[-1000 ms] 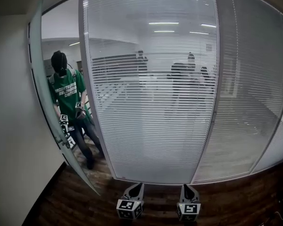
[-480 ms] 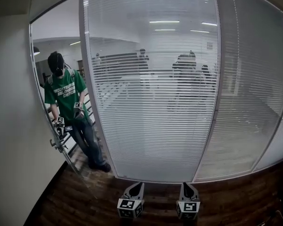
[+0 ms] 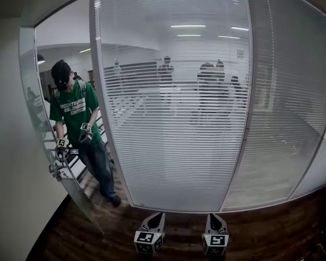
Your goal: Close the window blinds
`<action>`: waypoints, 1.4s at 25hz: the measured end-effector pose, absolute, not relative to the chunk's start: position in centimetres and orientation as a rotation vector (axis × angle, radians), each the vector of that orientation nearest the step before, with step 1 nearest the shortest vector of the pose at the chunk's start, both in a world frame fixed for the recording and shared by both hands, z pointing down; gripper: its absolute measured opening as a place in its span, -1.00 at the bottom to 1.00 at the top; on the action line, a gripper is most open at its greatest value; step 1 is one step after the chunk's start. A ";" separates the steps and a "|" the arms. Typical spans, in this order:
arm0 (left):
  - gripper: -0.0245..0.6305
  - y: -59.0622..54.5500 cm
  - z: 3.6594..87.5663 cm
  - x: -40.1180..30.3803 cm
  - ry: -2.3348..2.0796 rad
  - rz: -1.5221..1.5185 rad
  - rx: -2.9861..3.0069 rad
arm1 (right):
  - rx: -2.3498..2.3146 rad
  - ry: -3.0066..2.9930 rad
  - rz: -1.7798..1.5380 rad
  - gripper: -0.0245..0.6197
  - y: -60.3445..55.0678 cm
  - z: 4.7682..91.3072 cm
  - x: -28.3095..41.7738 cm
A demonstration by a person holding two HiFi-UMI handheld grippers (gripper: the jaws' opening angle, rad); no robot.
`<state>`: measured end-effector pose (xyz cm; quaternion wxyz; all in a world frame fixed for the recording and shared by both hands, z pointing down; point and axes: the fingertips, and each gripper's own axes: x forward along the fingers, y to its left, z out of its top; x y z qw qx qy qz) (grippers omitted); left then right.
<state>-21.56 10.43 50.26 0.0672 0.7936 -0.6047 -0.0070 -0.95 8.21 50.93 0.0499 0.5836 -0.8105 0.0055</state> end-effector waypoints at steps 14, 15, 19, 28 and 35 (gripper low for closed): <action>-0.94 9.7 50.7 -19.3 -1.843 0.006 2.374 | 1.729 -2.503 0.034 -0.91 7.0 52.2 1.0; -0.94 9.7 50.7 -19.1 -1.846 0.007 2.371 | 1.727 -2.502 0.038 -0.91 6.9 52.5 1.1; -0.94 9.5 51.1 -18.4 -1.833 -0.029 2.359 | 1.716 -2.488 0.053 -0.91 6.7 53.3 1.9; -0.94 9.6 51.5 -16.5 -1.840 -0.036 2.334 | 1.685 -2.518 0.043 -0.91 6.4 53.8 3.4; -0.94 9.0 52.6 -15.8 -1.836 -0.013 2.327 | 1.679 -2.473 0.082 -0.91 6.2 54.1 4.2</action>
